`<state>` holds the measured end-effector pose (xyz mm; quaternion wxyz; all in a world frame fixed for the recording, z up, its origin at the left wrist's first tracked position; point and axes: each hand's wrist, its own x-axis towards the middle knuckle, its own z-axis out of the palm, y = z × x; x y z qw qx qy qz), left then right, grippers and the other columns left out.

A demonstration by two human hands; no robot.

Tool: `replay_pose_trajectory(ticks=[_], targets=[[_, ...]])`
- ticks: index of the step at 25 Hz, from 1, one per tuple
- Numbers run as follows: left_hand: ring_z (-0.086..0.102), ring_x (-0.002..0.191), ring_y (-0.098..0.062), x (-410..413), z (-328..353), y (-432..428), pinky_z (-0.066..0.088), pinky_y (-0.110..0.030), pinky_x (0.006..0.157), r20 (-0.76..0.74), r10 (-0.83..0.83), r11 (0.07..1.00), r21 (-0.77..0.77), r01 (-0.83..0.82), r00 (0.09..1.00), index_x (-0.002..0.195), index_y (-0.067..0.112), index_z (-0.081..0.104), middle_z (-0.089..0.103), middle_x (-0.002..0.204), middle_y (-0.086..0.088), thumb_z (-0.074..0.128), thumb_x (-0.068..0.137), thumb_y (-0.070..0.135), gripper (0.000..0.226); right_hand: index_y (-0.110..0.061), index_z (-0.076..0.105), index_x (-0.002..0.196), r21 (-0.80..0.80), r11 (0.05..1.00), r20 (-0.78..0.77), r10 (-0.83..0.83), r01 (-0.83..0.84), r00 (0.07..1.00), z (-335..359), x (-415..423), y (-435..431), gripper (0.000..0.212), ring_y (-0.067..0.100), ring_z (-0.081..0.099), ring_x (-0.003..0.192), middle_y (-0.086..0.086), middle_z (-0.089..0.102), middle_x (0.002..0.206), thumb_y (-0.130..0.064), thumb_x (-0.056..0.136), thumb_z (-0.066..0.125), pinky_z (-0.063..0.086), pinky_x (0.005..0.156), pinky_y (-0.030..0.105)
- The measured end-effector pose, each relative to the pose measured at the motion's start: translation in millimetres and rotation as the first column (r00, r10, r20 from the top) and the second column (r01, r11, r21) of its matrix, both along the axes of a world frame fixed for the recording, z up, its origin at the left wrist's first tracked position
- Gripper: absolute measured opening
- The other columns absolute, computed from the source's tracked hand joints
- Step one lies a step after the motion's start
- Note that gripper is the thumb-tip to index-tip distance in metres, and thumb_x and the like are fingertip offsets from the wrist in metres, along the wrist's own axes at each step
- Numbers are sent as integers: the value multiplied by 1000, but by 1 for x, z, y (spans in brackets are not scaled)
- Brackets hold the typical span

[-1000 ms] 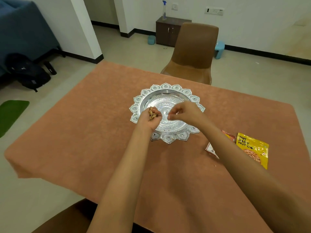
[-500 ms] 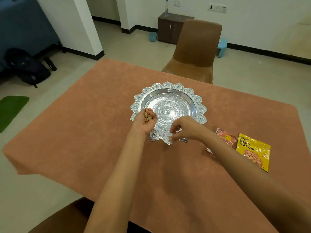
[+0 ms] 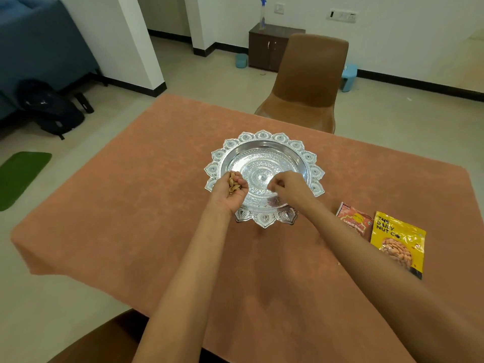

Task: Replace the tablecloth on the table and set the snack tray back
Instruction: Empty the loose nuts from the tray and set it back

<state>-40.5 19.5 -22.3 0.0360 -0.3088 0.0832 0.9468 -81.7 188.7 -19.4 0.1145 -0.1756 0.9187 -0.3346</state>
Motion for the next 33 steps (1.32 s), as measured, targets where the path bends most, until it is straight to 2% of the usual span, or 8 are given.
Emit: replay_pose_trajectory(ticks=[2,5,8,11,17,22,30,33], targets=[[47,38,-8,0,-1,1,41,-16,39,-10,12,1000,-6,-12,1000,74,8,48,52,50,-2,39,102,18,31,-4,72,86,38,997,-111,-63,68,992,-4,-6,-5,19,4,61,64,-1,69,78,-1,89,53,48,61,19],[47,37,-8,-2,-2,-1,41,-16,39,-14,30,1000,-2,-30,999,75,8,47,52,51,-2,38,103,20,31,-2,69,92,333,941,-198,138,-66,971,-4,-6,-17,24,28,61,90,12,68,90,4,86,48,47,70,32],[47,37,-8,-1,-3,0,41,-16,38,-15,16,1000,-13,-16,1000,74,9,47,52,50,-2,39,101,17,30,0,63,98,528,830,-157,306,-182,939,-4,21,-27,22,30,58,96,15,64,96,6,87,45,39,67,32],[46,36,-7,0,-6,4,41,-16,38,-13,7,1000,-16,-8,1000,73,10,46,52,50,-2,40,101,16,29,-3,62,93,563,774,-79,398,-289,914,-7,48,-22,20,29,58,94,14,63,96,4,84,45,35,63,33],[46,39,-7,-3,-3,1,42,-16,39,-24,26,998,-59,-27,999,73,9,46,51,56,-2,40,101,17,30,-11,74,100,308,878,57,368,-367,928,16,25,-8,19,16,66,92,4,73,96,-7,86,61,49,80,23],[45,37,-7,-4,-4,3,40,-16,38,-39,12,998,-61,-14,999,69,10,44,50,53,-1,38,101,15,33,-13,77,84,179,909,123,359,-377,925,27,9,1,13,-6,58,55,1,74,76,-7,72,77,43,56,6],[46,38,-7,-3,-10,3,41,-16,39,-13,11,994,-109,-12,1000,73,9,46,52,51,-1,39,102,16,31,-6,73,87,163,910,-109,401,-382,909,1,27,10,17,12,64,75,3,74,81,1,83,59,43,71,16],[45,36,-5,-1,-7,8,40,-15,38,-14,-15,993,-119,14,1000,74,10,46,51,50,0,39,102,18,29,-6,72,84,-191,977,-80,77,-91,994,5,21,17,13,7,64,69,2,71,77,3,83,63,47,70,17]])
